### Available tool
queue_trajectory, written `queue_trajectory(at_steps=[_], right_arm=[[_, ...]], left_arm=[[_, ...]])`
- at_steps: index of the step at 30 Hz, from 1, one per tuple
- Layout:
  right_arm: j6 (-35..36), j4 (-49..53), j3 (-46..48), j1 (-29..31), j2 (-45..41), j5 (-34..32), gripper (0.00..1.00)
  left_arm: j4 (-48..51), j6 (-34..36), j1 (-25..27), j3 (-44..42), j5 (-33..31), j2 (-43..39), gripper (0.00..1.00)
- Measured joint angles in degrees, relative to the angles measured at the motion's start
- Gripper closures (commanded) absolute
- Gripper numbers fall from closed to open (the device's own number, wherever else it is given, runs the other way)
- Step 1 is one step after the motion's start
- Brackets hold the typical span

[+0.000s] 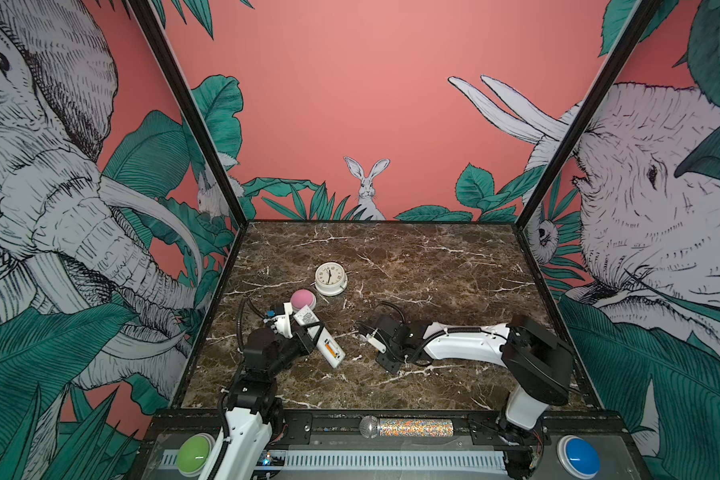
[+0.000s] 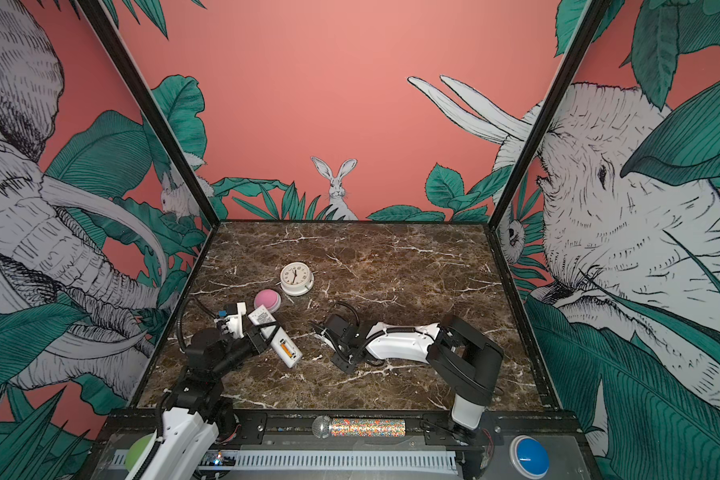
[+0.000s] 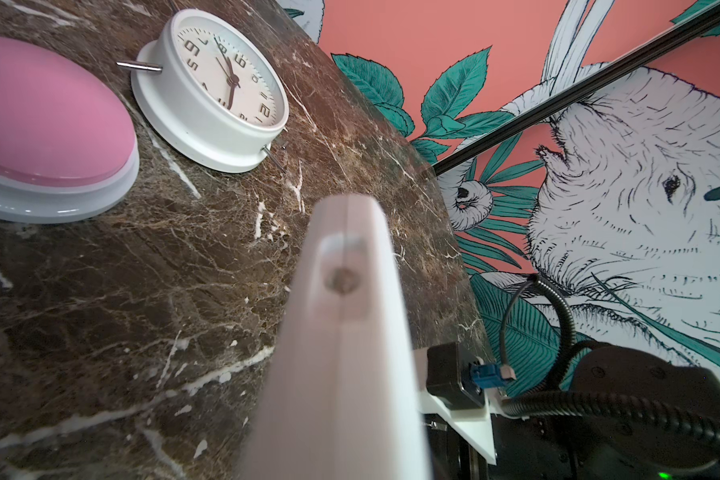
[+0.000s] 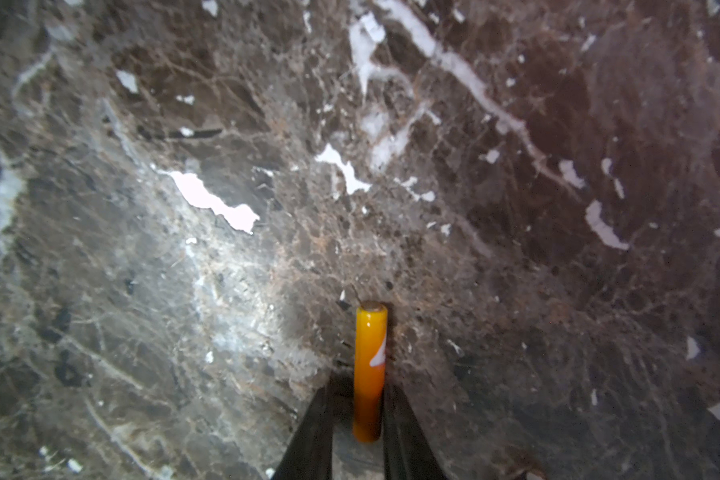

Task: Load the batteries into the remote control
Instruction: 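Carry the battery with the right gripper toward the remote held by the left gripper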

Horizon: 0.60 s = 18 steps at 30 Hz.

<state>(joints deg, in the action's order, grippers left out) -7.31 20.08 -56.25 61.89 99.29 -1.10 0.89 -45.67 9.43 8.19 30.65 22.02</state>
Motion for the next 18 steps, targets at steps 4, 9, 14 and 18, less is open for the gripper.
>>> queue_trajectory(at_steps=[4,9,14,18], right_arm=[[0.0,0.0,0.1,0.0,0.0,-0.1,0.79],[0.0,0.0,0.2,0.0,0.0,-0.2,0.79],[0.0,-0.1,0.2,0.0,0.0,-0.3,0.81],[0.0,-0.1,0.2,0.0,0.0,-0.2,0.85]], left_arm=[[0.0,-0.1,0.0,0.0,0.0,-0.2,1.0],[-0.1,-0.5,0.0,-0.1,0.0,-0.3,1.0],[-1.8,-1.5,0.0,-0.8,0.1,-0.3,1.0],[-3.1,-2.8,0.0,-1.8,0.2,-0.3,1.0]])
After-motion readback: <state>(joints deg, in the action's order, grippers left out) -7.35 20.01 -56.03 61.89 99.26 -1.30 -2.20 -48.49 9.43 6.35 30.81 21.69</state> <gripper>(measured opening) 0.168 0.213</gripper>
